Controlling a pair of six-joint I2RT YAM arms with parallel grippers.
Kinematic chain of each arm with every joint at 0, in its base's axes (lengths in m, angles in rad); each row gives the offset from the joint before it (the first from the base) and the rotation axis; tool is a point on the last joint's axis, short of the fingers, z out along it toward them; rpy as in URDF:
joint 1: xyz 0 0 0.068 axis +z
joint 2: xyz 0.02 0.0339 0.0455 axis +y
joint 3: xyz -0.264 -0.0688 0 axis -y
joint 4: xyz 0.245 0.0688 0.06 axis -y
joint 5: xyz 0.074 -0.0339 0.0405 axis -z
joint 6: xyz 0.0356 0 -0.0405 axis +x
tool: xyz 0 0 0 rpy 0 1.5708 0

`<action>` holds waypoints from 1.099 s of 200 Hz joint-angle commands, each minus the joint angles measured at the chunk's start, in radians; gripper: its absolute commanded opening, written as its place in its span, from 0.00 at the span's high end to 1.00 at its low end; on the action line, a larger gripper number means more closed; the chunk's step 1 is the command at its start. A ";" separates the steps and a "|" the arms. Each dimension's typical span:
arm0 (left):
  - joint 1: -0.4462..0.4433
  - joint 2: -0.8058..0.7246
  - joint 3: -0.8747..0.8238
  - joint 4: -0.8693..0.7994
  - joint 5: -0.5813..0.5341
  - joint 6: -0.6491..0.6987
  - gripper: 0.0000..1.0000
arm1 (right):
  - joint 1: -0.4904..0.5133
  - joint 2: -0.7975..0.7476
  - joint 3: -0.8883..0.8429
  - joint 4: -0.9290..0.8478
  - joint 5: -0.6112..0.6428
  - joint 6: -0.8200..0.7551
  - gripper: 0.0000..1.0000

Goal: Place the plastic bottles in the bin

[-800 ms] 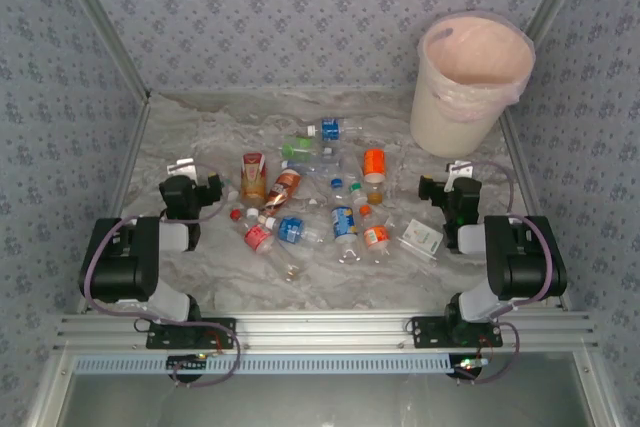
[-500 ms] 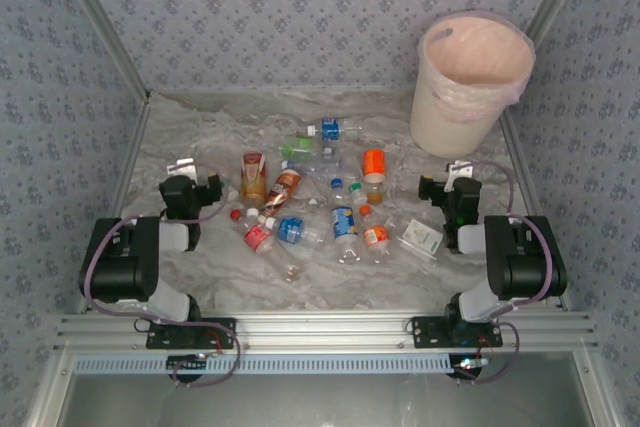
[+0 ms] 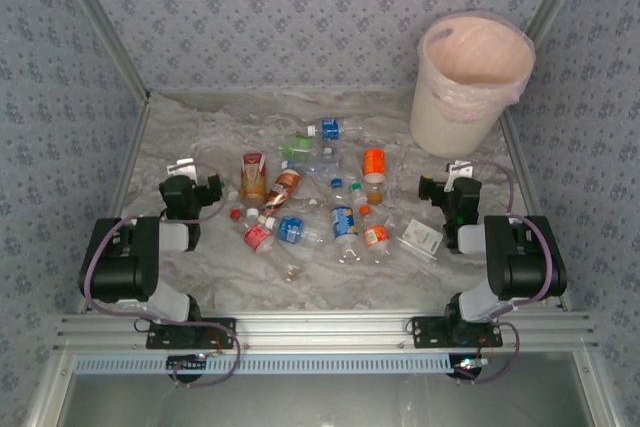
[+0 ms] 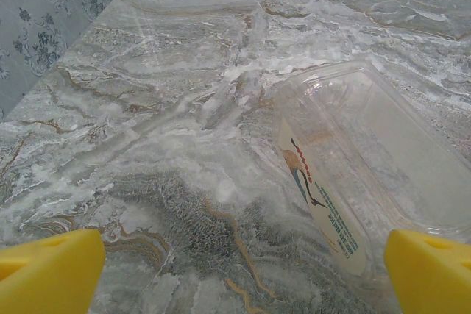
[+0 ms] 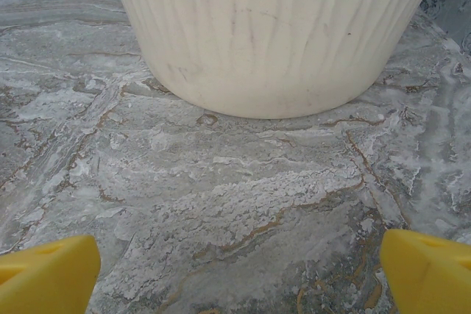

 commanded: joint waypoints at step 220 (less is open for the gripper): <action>-0.196 -0.177 0.630 -1.374 -0.049 -0.602 0.02 | 0.002 -0.455 0.209 -0.741 -0.041 0.347 0.00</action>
